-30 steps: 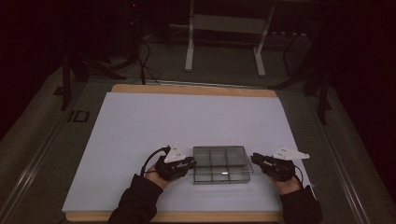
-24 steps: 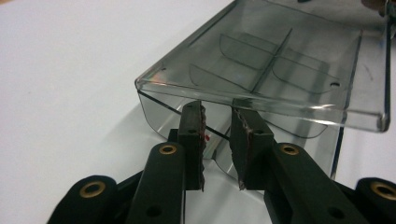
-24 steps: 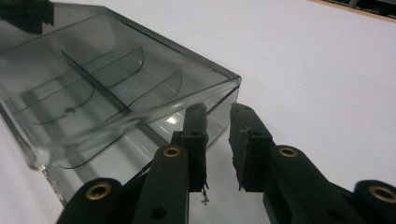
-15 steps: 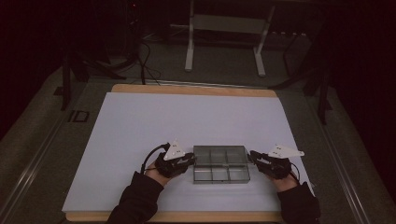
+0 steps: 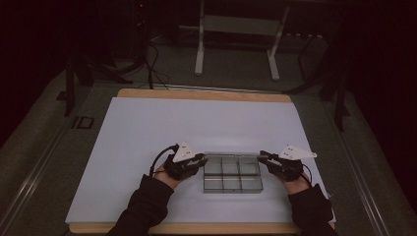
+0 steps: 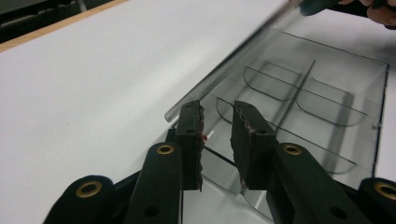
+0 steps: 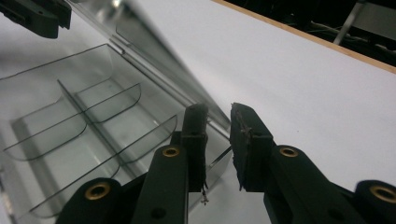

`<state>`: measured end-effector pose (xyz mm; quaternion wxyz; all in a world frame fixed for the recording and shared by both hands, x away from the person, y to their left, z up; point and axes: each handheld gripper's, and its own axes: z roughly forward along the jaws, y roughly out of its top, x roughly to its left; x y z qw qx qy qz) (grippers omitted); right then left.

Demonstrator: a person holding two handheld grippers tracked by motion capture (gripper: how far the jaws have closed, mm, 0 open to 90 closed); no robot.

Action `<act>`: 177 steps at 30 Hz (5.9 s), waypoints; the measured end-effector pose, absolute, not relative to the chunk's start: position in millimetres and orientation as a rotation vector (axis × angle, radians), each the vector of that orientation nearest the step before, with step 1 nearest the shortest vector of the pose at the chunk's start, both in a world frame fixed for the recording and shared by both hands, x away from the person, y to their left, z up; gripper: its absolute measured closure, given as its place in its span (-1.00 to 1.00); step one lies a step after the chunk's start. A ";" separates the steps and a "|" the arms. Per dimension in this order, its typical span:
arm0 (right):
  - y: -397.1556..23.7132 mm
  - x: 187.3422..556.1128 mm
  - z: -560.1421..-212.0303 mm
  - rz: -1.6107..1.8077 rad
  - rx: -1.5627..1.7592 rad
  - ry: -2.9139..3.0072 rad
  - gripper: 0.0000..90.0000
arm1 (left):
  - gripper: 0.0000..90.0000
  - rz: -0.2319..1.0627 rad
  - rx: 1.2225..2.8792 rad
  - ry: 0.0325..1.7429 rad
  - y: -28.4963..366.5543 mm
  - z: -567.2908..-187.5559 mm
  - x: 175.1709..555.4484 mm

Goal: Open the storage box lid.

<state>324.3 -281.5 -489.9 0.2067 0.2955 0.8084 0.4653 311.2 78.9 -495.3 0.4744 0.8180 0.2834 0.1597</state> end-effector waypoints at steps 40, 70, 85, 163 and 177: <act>-273.4 356.0 -493.6 1.340 0.996 2.177 0.79 | 0.85 0.430 1.849 0.846 72.0 -508.6 346.6; -258.6 367.0 -504.2 1.262 1.102 2.182 0.42 | 0.50 0.377 1.849 0.918 63.8 -518.7 360.4; -257.0 371.2 -508.7 1.250 1.156 2.221 0.23 | 0.34 0.322 1.847 0.956 63.2 -523.7 364.5; -277.2 329.6 -495.1 1.204 0.972 2.297 -0.64 | -0.92 0.279 1.956 0.826 80.8 -506.9 320.5; -300.8 316.2 -507.0 1.189 1.004 2.284 -0.64 | -0.92 0.284 1.996 0.825 105.4 -522.7 305.1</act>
